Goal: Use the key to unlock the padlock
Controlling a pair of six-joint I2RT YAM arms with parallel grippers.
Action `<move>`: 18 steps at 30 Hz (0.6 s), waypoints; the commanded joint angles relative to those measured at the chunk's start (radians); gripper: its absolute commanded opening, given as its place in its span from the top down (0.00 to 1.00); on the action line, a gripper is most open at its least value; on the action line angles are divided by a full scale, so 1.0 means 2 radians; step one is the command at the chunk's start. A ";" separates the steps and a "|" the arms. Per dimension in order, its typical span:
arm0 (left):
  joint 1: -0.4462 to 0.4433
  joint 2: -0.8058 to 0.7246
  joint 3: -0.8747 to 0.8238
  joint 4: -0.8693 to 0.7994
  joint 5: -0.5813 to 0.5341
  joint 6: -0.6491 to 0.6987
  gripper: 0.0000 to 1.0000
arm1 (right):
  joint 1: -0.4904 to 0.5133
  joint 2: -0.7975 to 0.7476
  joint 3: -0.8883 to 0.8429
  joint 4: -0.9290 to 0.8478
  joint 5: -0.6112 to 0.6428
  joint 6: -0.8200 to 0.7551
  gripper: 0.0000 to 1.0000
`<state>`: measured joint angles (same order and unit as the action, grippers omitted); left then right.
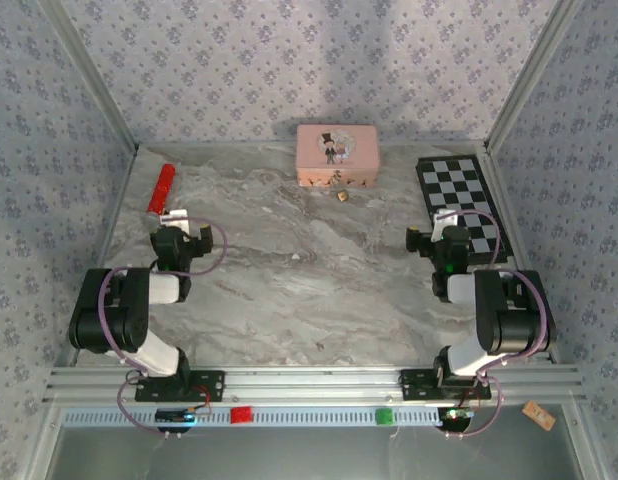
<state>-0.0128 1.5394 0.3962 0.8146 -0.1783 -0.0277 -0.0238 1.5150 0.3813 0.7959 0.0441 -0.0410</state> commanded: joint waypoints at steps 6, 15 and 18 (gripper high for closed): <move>0.003 -0.003 0.004 0.008 0.008 -0.007 0.00 | 0.000 0.003 0.007 0.002 0.003 0.005 0.01; 0.002 -0.003 0.004 0.008 0.008 -0.007 0.00 | -0.002 0.003 0.007 0.002 0.001 0.006 0.01; 0.003 -0.003 0.004 0.008 0.008 -0.007 0.00 | -0.002 0.003 0.007 0.002 0.000 0.006 0.01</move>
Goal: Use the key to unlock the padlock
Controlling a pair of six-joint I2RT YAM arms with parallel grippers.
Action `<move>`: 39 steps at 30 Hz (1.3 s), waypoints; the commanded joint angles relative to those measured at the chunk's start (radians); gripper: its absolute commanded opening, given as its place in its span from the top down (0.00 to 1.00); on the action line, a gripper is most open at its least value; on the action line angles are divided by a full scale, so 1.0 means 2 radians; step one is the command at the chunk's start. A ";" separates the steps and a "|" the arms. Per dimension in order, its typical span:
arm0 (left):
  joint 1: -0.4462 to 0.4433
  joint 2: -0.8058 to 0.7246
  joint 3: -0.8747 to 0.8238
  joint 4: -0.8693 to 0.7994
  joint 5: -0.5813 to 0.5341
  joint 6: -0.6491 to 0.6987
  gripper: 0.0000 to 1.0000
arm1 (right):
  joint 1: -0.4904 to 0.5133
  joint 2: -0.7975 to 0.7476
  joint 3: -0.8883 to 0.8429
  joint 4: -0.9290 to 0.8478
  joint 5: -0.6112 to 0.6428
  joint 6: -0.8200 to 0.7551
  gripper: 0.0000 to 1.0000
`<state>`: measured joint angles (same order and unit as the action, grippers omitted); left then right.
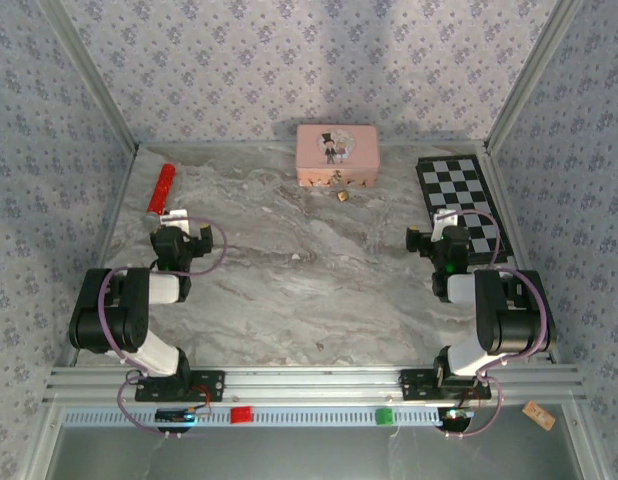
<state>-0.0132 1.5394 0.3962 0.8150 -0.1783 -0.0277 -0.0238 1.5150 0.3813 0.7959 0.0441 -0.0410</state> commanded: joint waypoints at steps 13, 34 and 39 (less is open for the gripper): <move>0.003 -0.002 0.004 0.008 0.008 -0.008 0.00 | -0.002 0.003 0.007 0.002 0.000 0.006 0.01; -0.049 -0.251 0.004 -0.230 -0.003 -0.050 0.00 | 0.054 -0.172 0.046 -0.196 -0.020 0.007 0.01; -0.049 -0.353 0.046 -0.431 -0.088 -0.229 0.00 | 0.082 -0.260 0.084 -0.317 -0.056 0.118 0.01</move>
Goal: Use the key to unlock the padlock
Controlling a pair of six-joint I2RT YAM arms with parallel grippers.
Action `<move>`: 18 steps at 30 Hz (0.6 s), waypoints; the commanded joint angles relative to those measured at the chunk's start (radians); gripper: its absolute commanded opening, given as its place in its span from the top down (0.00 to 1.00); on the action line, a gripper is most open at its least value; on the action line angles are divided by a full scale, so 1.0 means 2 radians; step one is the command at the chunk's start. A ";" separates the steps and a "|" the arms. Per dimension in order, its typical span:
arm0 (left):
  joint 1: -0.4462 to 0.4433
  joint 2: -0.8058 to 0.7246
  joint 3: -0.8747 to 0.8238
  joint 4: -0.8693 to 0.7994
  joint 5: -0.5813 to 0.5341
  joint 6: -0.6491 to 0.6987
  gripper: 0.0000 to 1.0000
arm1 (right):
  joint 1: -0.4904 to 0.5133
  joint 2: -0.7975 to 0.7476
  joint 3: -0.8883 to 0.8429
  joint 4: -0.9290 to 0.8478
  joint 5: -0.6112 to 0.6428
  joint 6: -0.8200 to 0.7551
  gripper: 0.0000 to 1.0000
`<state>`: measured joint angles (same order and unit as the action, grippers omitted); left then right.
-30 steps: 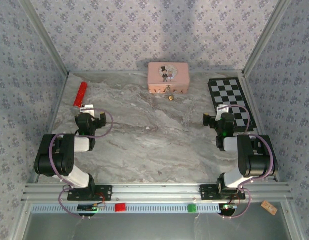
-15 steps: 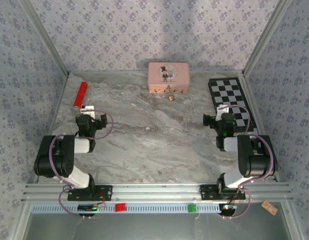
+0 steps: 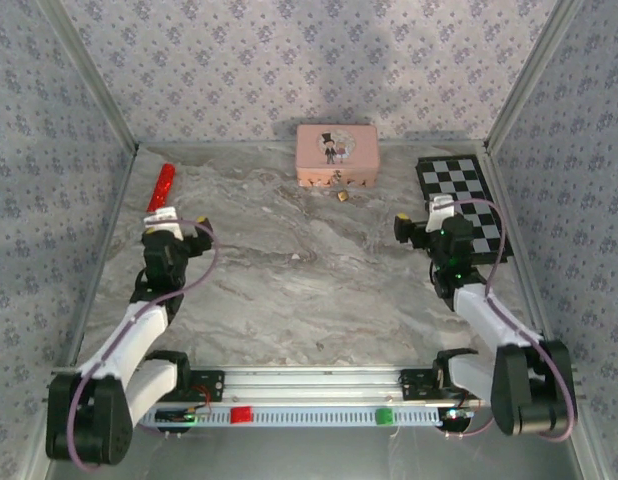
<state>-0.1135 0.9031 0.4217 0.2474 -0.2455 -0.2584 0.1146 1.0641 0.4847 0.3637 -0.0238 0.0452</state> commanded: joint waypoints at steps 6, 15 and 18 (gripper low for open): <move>0.008 -0.131 0.037 -0.289 -0.024 -0.221 0.00 | 0.031 -0.082 0.073 -0.249 -0.062 0.195 0.01; 0.024 -0.228 -0.031 -0.257 0.141 -0.190 0.00 | -0.015 -0.127 0.062 -0.322 -0.176 0.221 0.01; 0.022 -0.222 -0.033 -0.270 0.174 -0.177 0.00 | 0.044 -0.104 0.101 -0.406 -0.131 0.189 0.01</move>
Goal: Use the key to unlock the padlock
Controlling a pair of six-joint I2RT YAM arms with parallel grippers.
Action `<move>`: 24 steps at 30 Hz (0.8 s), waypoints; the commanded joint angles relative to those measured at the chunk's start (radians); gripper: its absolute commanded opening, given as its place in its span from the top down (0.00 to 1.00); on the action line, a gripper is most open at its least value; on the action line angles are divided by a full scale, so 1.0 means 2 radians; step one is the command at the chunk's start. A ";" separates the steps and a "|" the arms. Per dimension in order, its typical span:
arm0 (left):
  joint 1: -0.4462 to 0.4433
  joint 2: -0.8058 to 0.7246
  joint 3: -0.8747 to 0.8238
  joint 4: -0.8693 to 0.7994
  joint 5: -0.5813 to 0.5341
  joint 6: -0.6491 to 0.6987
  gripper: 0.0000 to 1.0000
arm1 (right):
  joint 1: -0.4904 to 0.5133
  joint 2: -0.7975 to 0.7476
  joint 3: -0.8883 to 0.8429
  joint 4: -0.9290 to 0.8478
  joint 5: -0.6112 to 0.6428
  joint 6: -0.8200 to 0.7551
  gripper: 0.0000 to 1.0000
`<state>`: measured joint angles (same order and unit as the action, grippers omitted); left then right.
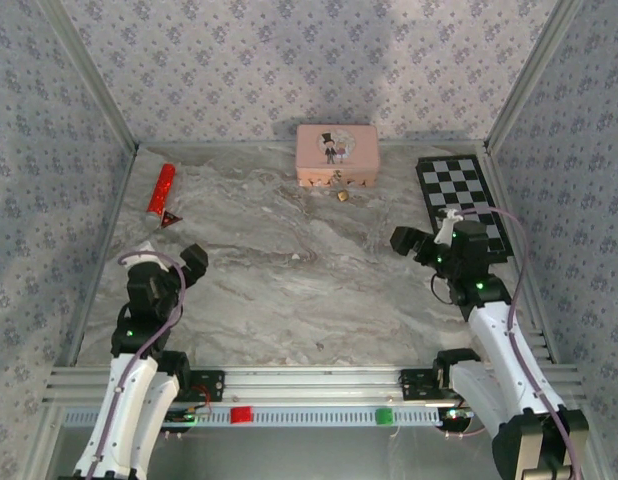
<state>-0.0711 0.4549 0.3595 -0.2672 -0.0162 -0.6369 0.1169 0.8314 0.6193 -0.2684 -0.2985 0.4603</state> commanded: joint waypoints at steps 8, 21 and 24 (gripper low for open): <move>-0.007 -0.002 -0.016 -0.005 0.073 0.041 0.00 | 0.304 0.091 0.073 -0.178 0.170 0.038 0.04; -0.007 -0.032 -0.059 0.050 0.063 0.054 0.00 | 0.564 0.307 0.190 -0.263 0.263 0.088 0.22; -0.007 -0.039 -0.061 0.046 0.059 0.055 0.00 | 0.606 0.359 0.231 -0.283 0.257 0.053 0.26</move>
<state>-0.0807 0.3939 0.2428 -0.2062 0.1081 -0.5465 1.2736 1.4853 1.0111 -0.7425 0.1780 0.6060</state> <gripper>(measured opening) 0.998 0.744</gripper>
